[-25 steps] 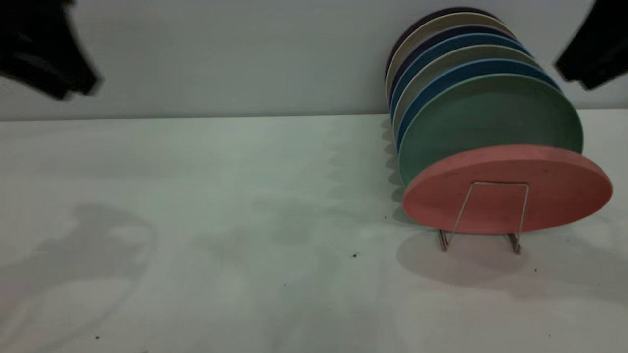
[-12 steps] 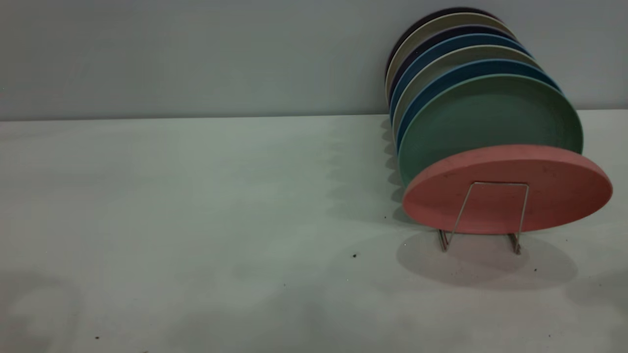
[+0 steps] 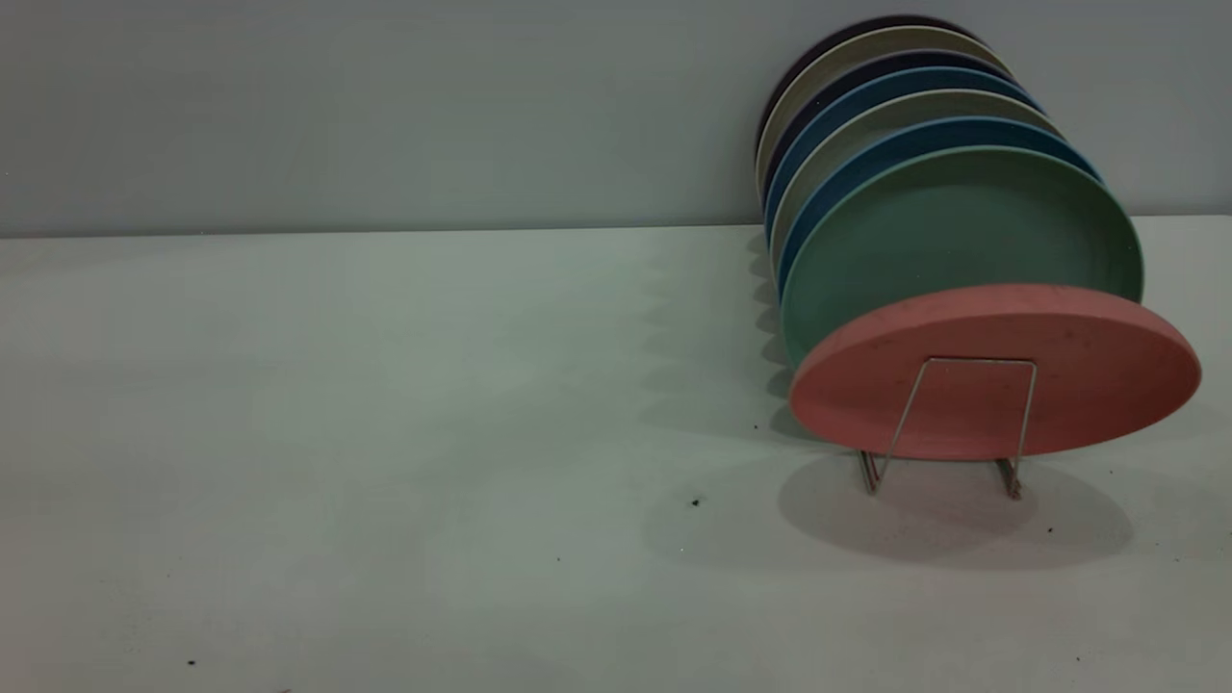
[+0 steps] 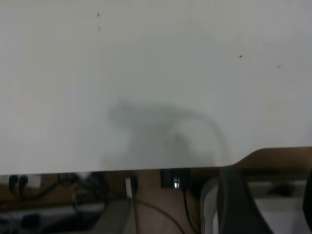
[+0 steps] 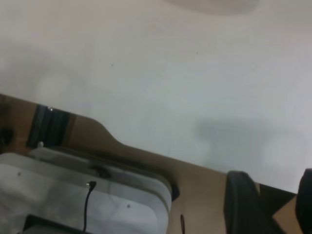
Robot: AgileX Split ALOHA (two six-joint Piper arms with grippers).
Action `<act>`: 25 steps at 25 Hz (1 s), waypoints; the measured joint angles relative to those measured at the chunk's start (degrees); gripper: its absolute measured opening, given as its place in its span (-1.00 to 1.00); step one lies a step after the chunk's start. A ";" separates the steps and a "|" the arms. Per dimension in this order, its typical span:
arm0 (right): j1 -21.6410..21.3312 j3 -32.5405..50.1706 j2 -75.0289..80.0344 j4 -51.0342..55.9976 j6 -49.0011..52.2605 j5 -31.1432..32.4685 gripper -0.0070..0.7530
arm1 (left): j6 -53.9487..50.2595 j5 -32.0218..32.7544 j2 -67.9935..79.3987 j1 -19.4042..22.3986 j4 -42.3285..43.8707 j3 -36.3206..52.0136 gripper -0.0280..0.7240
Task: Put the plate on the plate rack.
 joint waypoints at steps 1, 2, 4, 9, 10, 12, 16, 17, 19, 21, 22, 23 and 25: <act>0.00 1.04 -1.96 0.00 0.00 0.13 -0.24 | -0.04 0.00 -2.31 0.00 0.00 1.04 0.07; 0.00 2.36 -4.29 0.00 0.00 0.12 -0.24 | -0.04 0.06 -4.29 0.00 0.00 1.88 0.07; 0.00 5.00 -8.85 0.00 0.00 0.12 -0.24 | -0.12 0.16 -8.99 0.00 0.00 3.85 0.07; 0.00 10.72 -18.81 -1.45 -0.10 0.12 -0.24 | -0.18 0.22 -18.25 0.00 2.31 8.16 0.07; 0.00 11.66 -20.52 -1.89 -0.15 0.12 -0.24 | -0.23 0.22 -19.73 0.00 2.84 9.00 0.07; 0.00 12.72 -23.07 -2.67 -0.16 0.12 -0.24 | -0.24 0.22 -21.88 0.00 3.27 10.73 0.07; 0.00 13.11 -25.47 -2.87 -0.21 -1.44 -0.24 | -0.29 -0.06 -24.32 0.00 3.33 14.07 0.07; 0.00 13.37 -25.66 -2.87 -0.21 -1.87 -0.24 | -0.30 -0.42 -24.64 0.00 3.33 15.03 0.07; 0.00 13.95 -25.79 -2.87 -0.23 -2.95 -0.24 | -0.48 -1.80 -24.85 0.00 3.27 16.57 0.07; 0.00 14.63 -25.84 -2.87 -0.23 -4.25 -0.24 | -0.81 -2.70 -24.89 -0.13 3.21 17.10 0.07; 0.00 14.87 -25.84 -2.87 -0.23 -4.50 -0.24 | -1.28 -2.87 -24.89 -0.27 3.14 17.14 0.07; 0.00 14.88 -25.84 -2.95 -0.10 -4.64 -0.24 | -2.01 -3.12 -24.89 -0.49 3.09 17.14 0.07; 0.00 14.88 -25.84 -3.02 0.16 -5.06 -0.24 | -2.39 -3.12 -24.89 -0.95 3.07 17.14 0.07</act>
